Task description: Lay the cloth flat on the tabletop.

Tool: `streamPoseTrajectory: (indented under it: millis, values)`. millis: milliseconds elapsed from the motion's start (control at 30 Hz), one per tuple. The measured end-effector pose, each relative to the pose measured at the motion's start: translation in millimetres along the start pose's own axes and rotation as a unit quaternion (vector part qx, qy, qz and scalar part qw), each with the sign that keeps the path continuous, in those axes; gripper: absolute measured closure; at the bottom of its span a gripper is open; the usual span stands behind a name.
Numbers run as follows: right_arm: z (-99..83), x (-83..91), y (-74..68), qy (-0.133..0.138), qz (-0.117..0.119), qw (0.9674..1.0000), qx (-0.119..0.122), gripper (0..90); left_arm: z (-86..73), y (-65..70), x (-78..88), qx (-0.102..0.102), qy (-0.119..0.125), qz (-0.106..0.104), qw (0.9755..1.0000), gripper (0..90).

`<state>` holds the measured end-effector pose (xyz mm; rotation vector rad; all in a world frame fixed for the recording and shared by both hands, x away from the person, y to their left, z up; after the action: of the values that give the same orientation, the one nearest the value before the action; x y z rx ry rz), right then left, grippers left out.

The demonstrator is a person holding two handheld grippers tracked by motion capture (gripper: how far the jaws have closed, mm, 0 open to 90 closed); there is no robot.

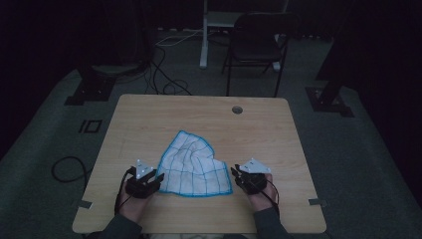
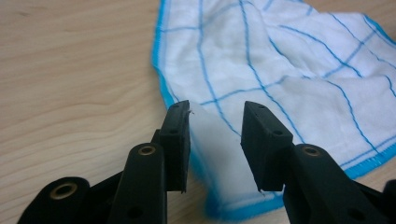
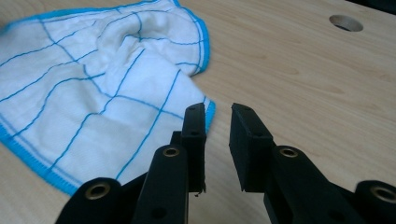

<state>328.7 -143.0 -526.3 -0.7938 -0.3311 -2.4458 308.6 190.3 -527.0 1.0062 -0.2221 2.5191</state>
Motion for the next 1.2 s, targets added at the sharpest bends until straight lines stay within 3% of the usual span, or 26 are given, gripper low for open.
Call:
streamPoseTrajectory:
  millis: [233,400,533,700,1000,1133,1200]
  values:
    - [6.3,-11.5,2.2,0.0,0.0,1.0,0.004,76.4,8.1,11.2,-8.0,-0.017,0.004,-0.019,0.9997,63.0]
    - [17.9,-31.2,1.3,0.002,0.009,0.9998,0.016,78.0,11.0,35.3,-27.3,-0.04,-0.001,-0.049,0.998,63.0]
    - [27.5,-48.8,-0.7,-0.004,0.018,0.9997,0.019,78.0,9.8,45.5,-38.8,-0.051,-0.011,-0.061,0.9968,63.1]
    - [36.2,-71.6,-4.2,-0.015,0.022,0.9995,0.017,73.0,3.2,49.4,-45.9,-0.049,-0.019,-0.065,0.9965,63.2]
    - [45.7,-108.0,-3.0,-0.045,0.04,0.9982,-0.002,65.4,-7.7,55.0,-44.7,-0.056,-0.027,-0.071,0.9955,63.7]
    - [46.5,-121.9,0.0,-0.075,0.055,0.9954,-0.023,62.5,-12.3,54.8,-46.8,-0.057,-0.031,-0.07,0.9954,65.2]
    - [46.3,-126.7,0.2,-0.092,0.062,0.9935,-0.027,65.6,-11.9,54.5,-46.8,-0.058,-0.034,-0.067,0.9955,66.7]
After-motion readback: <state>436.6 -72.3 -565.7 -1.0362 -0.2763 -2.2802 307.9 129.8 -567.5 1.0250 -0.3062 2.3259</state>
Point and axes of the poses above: each handheld gripper's, and its own axes: x roughly backward along the jaws, z roughly out of its top, y roughly to its right, the point moved 4 cm from there along -x, roughly forward along the jaws, and after that the axes turned 3 degrees about -y, right-handed, at the moved point
